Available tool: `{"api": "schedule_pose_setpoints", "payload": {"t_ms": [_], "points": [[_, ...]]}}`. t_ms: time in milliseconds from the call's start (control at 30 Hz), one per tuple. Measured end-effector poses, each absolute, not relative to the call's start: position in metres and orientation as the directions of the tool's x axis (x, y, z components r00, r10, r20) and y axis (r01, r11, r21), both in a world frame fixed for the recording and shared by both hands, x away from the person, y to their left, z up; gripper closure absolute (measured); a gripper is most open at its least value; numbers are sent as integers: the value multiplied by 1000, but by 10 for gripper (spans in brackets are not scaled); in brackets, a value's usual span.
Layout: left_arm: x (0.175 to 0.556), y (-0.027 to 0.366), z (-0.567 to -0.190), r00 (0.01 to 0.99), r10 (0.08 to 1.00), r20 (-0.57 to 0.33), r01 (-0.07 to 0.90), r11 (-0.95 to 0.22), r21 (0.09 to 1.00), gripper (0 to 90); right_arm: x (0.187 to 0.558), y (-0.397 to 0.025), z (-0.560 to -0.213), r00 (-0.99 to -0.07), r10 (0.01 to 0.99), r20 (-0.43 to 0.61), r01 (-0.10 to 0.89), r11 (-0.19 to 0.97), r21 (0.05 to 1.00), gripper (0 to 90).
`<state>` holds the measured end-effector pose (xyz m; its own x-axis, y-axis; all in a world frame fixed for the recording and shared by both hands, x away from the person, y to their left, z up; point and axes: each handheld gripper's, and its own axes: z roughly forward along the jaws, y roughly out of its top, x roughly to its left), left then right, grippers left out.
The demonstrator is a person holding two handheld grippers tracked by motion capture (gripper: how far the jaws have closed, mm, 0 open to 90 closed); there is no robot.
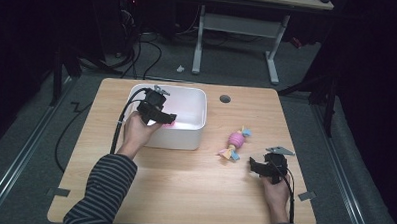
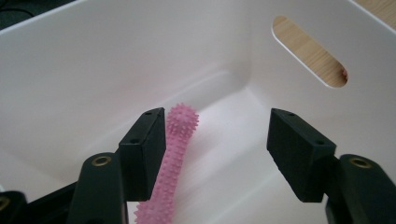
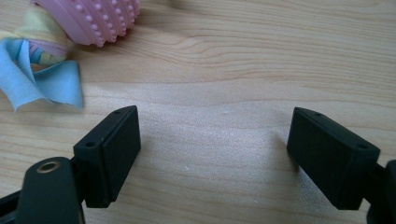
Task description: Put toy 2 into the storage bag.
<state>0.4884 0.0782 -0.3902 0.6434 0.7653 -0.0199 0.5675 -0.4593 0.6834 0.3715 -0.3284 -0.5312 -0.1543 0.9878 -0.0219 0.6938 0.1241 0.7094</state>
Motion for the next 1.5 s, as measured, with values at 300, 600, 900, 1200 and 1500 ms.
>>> {"api": "schedule_pose_setpoints", "payload": {"t_ms": [300, 600, 900, 1200, 1500], "points": [[475, 90, -376, 643, 766, 1, 525, -441, 728, 364, 372, -328, -531, -154, 988, -22, 694, 124, 709, 173], [453, 106, -367, 643, 766, 20, 480, -422, 769, 351, 372, -328, -531, -154, 988, -22, 694, 124, 709, 173], [434, 124, -364, 624, 781, 19, 458, -385, 801, 346, 371, -328, -531, -154, 988, -22, 694, 124, 709, 173], [418, 139, -366, 612, 791, 7, 457, -361, 812, 342, 371, -328, -531, -155, 988, -22, 693, 124, 710, 173], [407, 151, -373, 605, 796, -23, 464, -329, 823, 341, 371, -328, -531, -154, 988, -22, 694, 124, 709, 173]]}}
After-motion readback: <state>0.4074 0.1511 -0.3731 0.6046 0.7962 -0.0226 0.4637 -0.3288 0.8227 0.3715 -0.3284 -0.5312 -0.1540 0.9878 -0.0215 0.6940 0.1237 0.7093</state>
